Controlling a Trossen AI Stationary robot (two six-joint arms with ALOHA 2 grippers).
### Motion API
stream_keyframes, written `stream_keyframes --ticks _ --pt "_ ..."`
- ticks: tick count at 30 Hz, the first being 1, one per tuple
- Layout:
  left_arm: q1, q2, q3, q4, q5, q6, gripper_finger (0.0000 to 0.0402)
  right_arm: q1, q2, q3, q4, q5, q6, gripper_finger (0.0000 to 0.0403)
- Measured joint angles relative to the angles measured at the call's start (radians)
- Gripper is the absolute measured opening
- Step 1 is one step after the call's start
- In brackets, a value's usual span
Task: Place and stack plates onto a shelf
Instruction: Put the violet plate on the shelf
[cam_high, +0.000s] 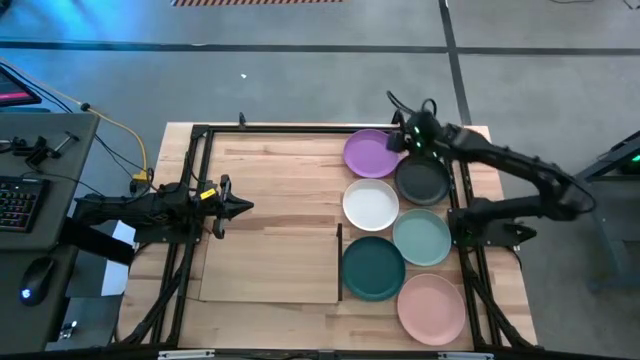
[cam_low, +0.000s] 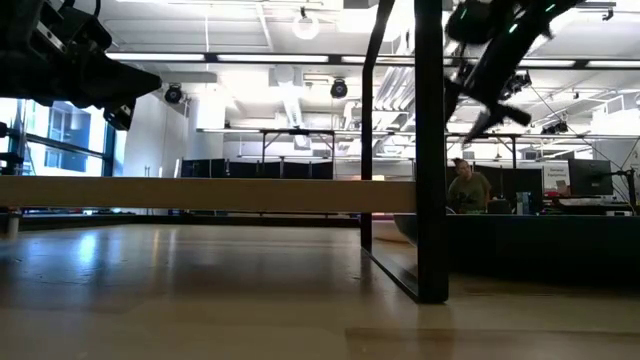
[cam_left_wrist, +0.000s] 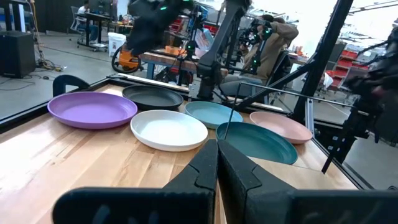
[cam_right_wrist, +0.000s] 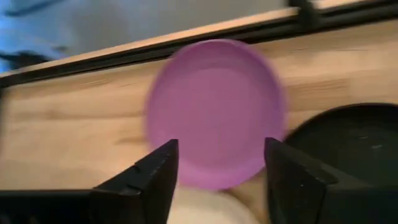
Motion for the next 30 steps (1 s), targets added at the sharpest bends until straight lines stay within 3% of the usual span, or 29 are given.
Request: stream_keyframes --ticks 4,11,15,26,30 --pt "0.000 0.000 0.000 0.000 0.000 0.000 0.0000 -0.097 0.163 0.062 -0.038 -0.015 -0.048 0.0233" --pt "0.000 0.000 0.000 0.000 0.000 0.000 0.0000 -0.188 0.425 0.180 -0.040 -0.177 -0.260 0.0233" --pt "0.000 0.000 0.000 0.000 0.000 0.000 0.0000 -0.221 0.530 0.222 -0.069 -0.195 -0.310 0.0233" --pt "0.000 0.000 0.000 0.000 0.000 0.000 0.0000 -0.232 0.654 0.227 -0.073 -0.175 -0.347 0.0232" --pt "0.000 0.000 0.000 0.000 0.000 0.000 0.0000 -0.232 0.668 0.227 -0.073 -0.143 -0.341 0.0207"
